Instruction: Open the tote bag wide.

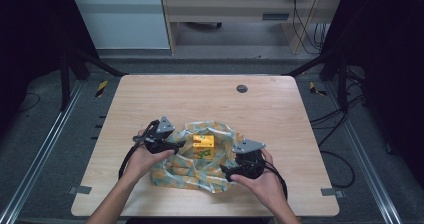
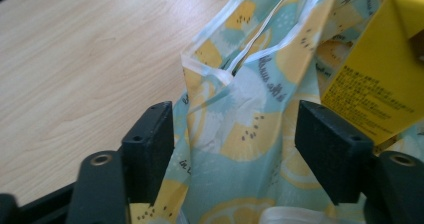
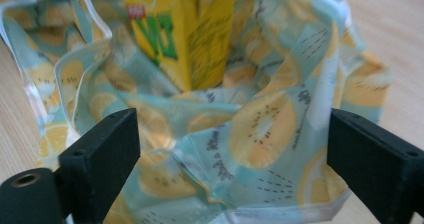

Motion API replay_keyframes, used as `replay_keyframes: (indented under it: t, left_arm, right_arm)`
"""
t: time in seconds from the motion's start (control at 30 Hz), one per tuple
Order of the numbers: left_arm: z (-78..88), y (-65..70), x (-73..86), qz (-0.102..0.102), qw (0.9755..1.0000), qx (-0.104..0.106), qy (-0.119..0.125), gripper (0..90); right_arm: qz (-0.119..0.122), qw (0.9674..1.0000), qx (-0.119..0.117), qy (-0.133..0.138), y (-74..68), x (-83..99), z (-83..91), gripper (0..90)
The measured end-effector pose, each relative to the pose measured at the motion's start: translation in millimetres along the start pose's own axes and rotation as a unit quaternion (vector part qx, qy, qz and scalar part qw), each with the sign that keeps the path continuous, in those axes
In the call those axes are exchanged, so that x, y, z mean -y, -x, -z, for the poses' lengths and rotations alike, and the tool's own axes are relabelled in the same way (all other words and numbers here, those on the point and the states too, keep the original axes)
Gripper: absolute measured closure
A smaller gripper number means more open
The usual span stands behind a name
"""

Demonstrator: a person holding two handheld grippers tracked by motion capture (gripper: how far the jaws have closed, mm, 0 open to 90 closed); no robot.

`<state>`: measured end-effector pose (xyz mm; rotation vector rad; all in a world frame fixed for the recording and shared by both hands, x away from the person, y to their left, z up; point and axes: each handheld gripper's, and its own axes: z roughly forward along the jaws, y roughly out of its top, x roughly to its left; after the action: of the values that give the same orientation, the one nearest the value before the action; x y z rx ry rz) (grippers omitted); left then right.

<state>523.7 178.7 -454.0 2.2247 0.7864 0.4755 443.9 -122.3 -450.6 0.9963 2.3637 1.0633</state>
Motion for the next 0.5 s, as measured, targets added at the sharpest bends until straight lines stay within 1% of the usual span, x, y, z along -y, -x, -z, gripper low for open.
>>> replay_keyframes:
  t: [0.03,0.07,0.1,0.13,0.17,0.2,0.23,0.27,0.3,0.37,0.4,0.47,0.5]
  left_arm:
    - [-0.5,0.3,0.4,-0.002,1.0000,0.001,-0.003,40.0]
    - [-1.4,1.2,1.2,-0.001,1.0000,-0.003,-0.005,43.1]
    - [-2.0,2.0,1.8,0.001,1.0000,-0.001,-0.005,48.3]
    - [-2.4,2.5,2.3,-0.002,1.0000,0.001,-0.008,53.9]
    - [-3.0,3.1,2.7,-0.003,0.9999,0.002,-0.010,57.4]
    - [-3.4,3.7,3.4,-0.007,0.9999,0.001,-0.012,61.6]
    - [-3.1,3.8,3.8,-0.005,0.9999,-0.002,-0.011,69.3]
    - [-2.7,3.2,4.5,0.005,1.0000,-0.005,-0.003,73.0]
    - [-2.5,2.2,4.9,0.011,0.9999,-0.004,0.002,77.3]
    - [-3.0,0.7,5.1,0.020,0.9997,-0.009,0.008,81.4]
    - [-3.2,0.4,4.9,0.022,0.9997,-0.009,0.010,82.9]
    - [-2.7,-0.2,4.0,0.026,0.9994,-0.014,0.017,84.7]
    - [-2.3,-0.7,3.5,0.029,0.9992,-0.017,0.020,85.4]
  right_arm:
    - [-0.001,1.0000,0.001,-0.004,-3.3,3.5,-2.8,9.3]
    - [0.001,1.0000,0.000,-0.008,-5.2,5.6,-4.4,9.0]
    - [0.005,0.9999,-0.001,-0.016,-8.5,9.2,-6.9,9.0]
    - [0.008,0.9997,-0.001,-0.025,-10.3,11.9,-9.2,10.4]
    - [0.010,0.9994,0.002,-0.034,-11.7,14.2,-11.1,14.9]
    - [0.017,0.9991,0.005,-0.040,-12.1,16.0,-12.3,19.7]
    - [0.023,0.9984,0.011,-0.051,-11.8,18.2,-14.2,26.5]
    - [0.025,0.9980,0.010,-0.058,-10.9,19.1,-14.6,33.2]
    - [0.027,0.9976,0.006,-0.064,-9.2,20.7,-15.8,41.9]
    - [0.030,0.9967,0.008,-0.075,-5.8,23.2,-18.0,53.6]
    - [0.033,0.9961,0.005,-0.081,-3.5,24.7,-20.2,61.6]
    - [0.035,0.9962,0.009,-0.079,-1.1,26.0,-22.0,72.8]
    - [0.032,0.9963,0.006,-0.079,1.1,25.8,-22.5,81.8]
